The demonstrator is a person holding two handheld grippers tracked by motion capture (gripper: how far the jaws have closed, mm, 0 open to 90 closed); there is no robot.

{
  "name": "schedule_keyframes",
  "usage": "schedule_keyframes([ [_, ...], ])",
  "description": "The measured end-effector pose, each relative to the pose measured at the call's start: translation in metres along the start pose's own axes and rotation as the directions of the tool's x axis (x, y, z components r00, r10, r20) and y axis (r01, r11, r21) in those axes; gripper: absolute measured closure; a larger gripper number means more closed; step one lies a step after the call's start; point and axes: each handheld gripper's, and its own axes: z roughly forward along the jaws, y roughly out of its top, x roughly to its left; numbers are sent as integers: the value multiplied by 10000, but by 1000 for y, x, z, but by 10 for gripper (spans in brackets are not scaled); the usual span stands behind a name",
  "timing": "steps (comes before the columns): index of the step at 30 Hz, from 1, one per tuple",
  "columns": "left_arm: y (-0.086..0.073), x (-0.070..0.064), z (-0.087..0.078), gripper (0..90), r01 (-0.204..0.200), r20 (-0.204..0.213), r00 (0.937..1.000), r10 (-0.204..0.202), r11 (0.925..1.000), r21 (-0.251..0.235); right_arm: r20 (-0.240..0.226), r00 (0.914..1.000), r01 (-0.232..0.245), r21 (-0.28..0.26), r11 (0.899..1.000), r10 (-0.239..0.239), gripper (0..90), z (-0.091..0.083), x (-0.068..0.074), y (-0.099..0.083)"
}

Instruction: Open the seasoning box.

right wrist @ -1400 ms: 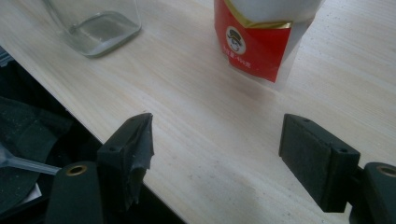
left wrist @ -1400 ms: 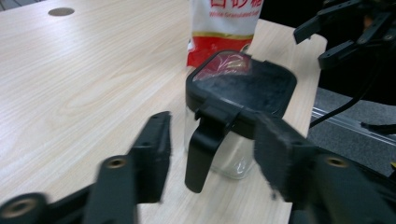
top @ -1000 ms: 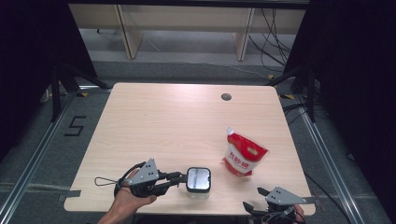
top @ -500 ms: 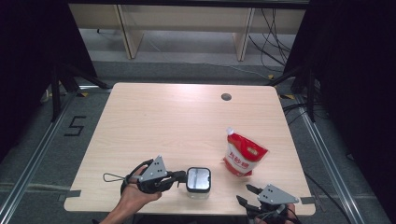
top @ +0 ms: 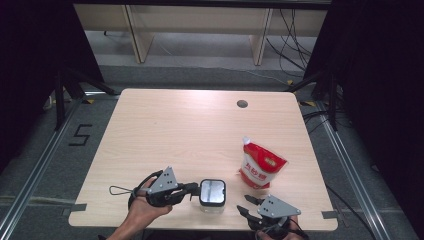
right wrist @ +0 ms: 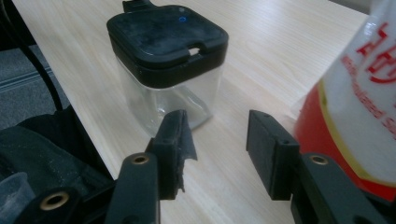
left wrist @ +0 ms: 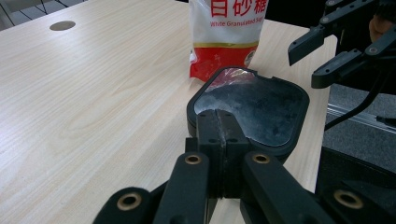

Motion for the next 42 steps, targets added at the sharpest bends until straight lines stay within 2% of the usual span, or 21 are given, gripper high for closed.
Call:
schedule_keyframes([
  [6,0,0,0,892,-22,5,10000,22,10000,-44,-11,10000,69,-57,10000,-69,666,4,3,5],
  [7,-1,0,0,892,-4,1,10000,4,10000,-48,-82,9996,281,-135,9995,-282,683,6,4,6],
  [10,-1,-1,0,892,9,-40,10000,-9,10000,-47,-134,9991,390,-132,9992,-392,696,7,5,7],
  [13,-1,1,0,892,-199,42,9998,199,9998,-17,-172,9983,563,-68,9984,-564,733,11,6,9],
  [15,-1,0,0,893,1,-5,10000,-1,10000,-36,-234,9978,615,-46,9981,-616,745,13,7,9],
  [18,-1,2,0,893,-152,109,9998,153,9998,-90,-354,9966,745,6,9972,-745,756,15,9,10],
  [19,-3,1,0,893,138,72,9999,-137,9997,-184,-374,9963,779,-11,9970,-779,758,15,9,10],
  [20,-3,2,0,893,39,105,9999,-37,9999,-168,-335,9969,712,20,9975,-711,761,15,10,10],
  [22,-3,2,0,893,149,127,9998,-146,9996,-228,-384,9963,766,1,9971,-765,779,16,9,11],
  [23,-4,2,0,893,143,124,9998,-140,9996,-239,-494,9951,853,-29,9964,-853,788,17,9,11],
  [26,-4,2,0,893,75,171,9998,-71,9997,-253,-450,9939,1012,-14,9949,-1011,816,17,11,12],
  [28,-5,3,0,893,233,183,9996,-228,9993,-304,-524,9920,1154,10,9933,-1152,824,17,12,12],
  [32,-5,3,0,894,229,207,9995,-222,9991,-354,-616,9931,998,-39,9950,-998,846,17,13,14],
  [36,-6,4,-1,894,112,193,9998,-105,9993,-356,-693,9921,1046,-74,9945,-1048,865,19,14,16],
  [37,-6,3,0,894,306,208,9993,-296,9984,-473,-689,9922,1041,-65,9945,-1043,868,19,14,16],
  [42,-7,3,0,894,342,202,9992,-332,9981,-510,-675,9932,950,40,9955,-945,875,21,14,17],
])
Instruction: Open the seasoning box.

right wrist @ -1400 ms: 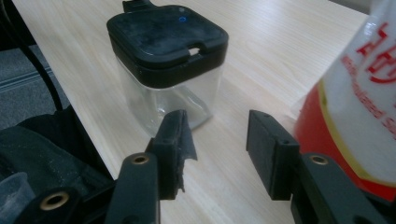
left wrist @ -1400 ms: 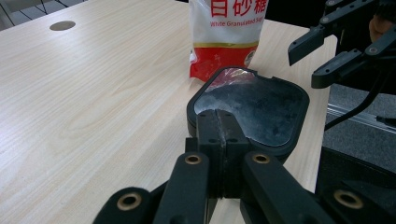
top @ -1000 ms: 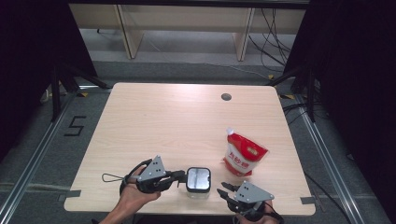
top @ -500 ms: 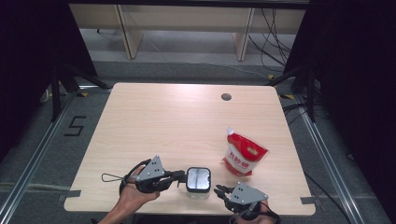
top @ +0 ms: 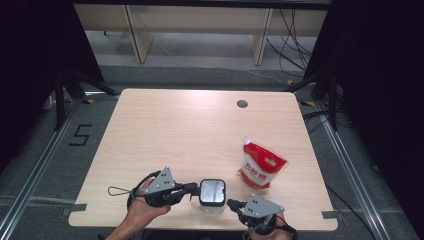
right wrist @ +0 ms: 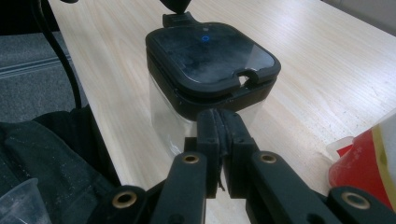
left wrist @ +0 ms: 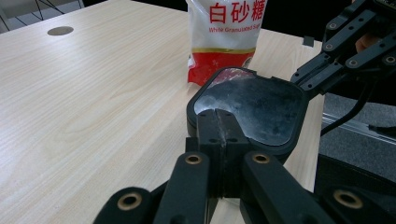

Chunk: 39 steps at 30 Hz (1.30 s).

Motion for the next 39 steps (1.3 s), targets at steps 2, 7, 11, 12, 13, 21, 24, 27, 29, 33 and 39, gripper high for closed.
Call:
schedule_keyframes([
  [2,0,0,0,894,3,6,10000,-3,10000,-26,-52,10000,81,-55,10000,-81,876,1,0,1],
  [7,-1,1,0,894,170,63,9998,-169,9998,-76,-30,10000,-25,-89,10000,25,878,1,0,3],
  [11,-2,1,0,894,216,100,9997,-215,9997,-107,-88,9999,-49,-124,9999,48,878,2,0,4],
  [12,-2,1,0,894,202,94,9998,-201,9997,-106,-103,9999,20,-166,9999,-22,878,3,-1,4],
  [13,-2,1,0,894,275,72,9996,-274,9996,-116,-90,9999,60,-266,9996,-62,880,3,-1,5],
  [21,-2,2,0,894,194,107,9998,-193,9997,-122,-119,9999,-9,-371,9993,5,882,4,0,9],
  [24,-3,2,-1,894,214,45,9998,-213,9997,-88,-86,10000,41,-450,9990,-45,882,3,0,12],
  [27,-3,2,-1,894,141,85,9999,-140,9998,-108,17,10000,5,-438,9990,-4,882,2,0,13],
  [29,-4,3,-1,893,120,128,9998,-117,9998,-163,-83,9999,81,-540,9985,-86,882,2,0,15],
  [33,-8,5,-4,802,216,88,9997,-213,9991,-367,-77,9999,97,-667,9977,-102,884,1,0,22],
  [39,-15,5,-12,673,94,355,9993,-81,9993,-370,-2,9999,171,-810,9966,-172,884,1,0,27],
])
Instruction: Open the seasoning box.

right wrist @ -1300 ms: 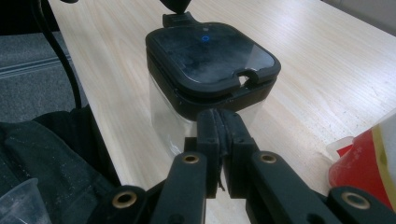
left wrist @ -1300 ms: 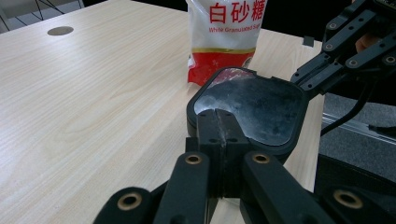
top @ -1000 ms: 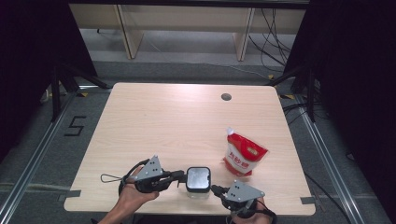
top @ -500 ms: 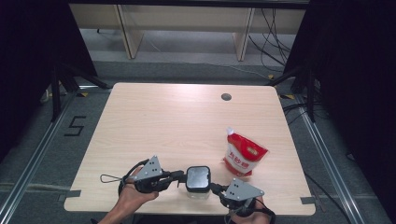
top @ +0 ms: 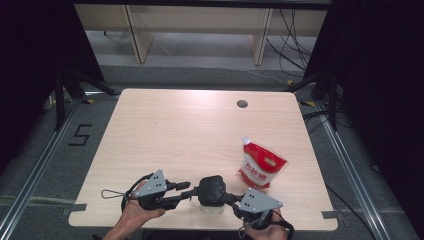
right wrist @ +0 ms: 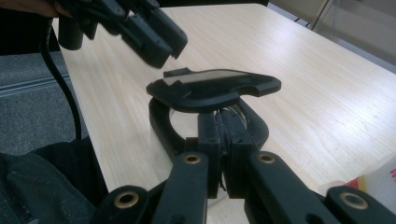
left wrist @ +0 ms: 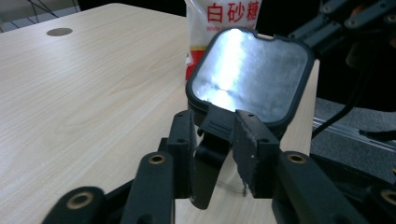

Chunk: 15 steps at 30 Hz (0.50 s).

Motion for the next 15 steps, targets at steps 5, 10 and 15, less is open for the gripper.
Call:
schedule_keyframes([
  [5,-10,-2,7,591,-393,370,9986,371,9972,632,-25,9999,156,-13,9999,-156,884,0,2,5],
  [10,-22,-2,18,568,-452,188,9989,431,9901,1331,-61,9996,265,-59,9996,-265,884,1,3,9],
  [15,-27,2,23,588,-383,250,9991,348,9868,1573,-21,9995,328,-91,9994,-329,886,1,3,12],
])
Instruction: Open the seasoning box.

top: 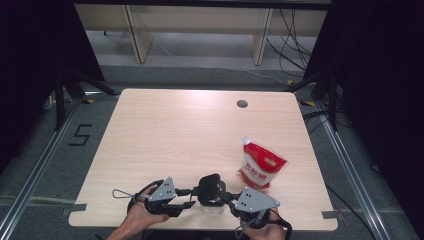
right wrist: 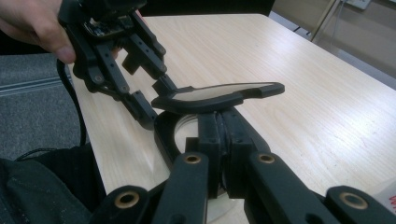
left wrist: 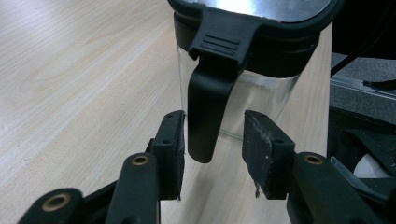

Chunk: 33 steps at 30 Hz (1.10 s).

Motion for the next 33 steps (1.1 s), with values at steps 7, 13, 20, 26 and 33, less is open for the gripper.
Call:
schedule_keyframes([
  [7,0,2,2,687,-254,-65,9997,254,9997,-27,-22,10000,-23,-113,9999,22,888,2,0,2],
  [13,-1,3,2,738,-529,-281,9982,531,9986,82,-25,10000,18,-163,9999,-19,893,2,0,6],
  [20,1,1,1,742,-743,-388,9964,756,9967,329,-151,9998,96,-335,9994,-101,895,7,2,13],
  [26,2,-2,1,742,-718,-439,9963,737,9964,440,-96,9992,396,-416,9983,-401,896,13,7,23],
  [33,3,-4,0,742,-738,-642,9949,774,9957,567,-179,9978,632,-462,9969,-641,896,19,13,32],
])
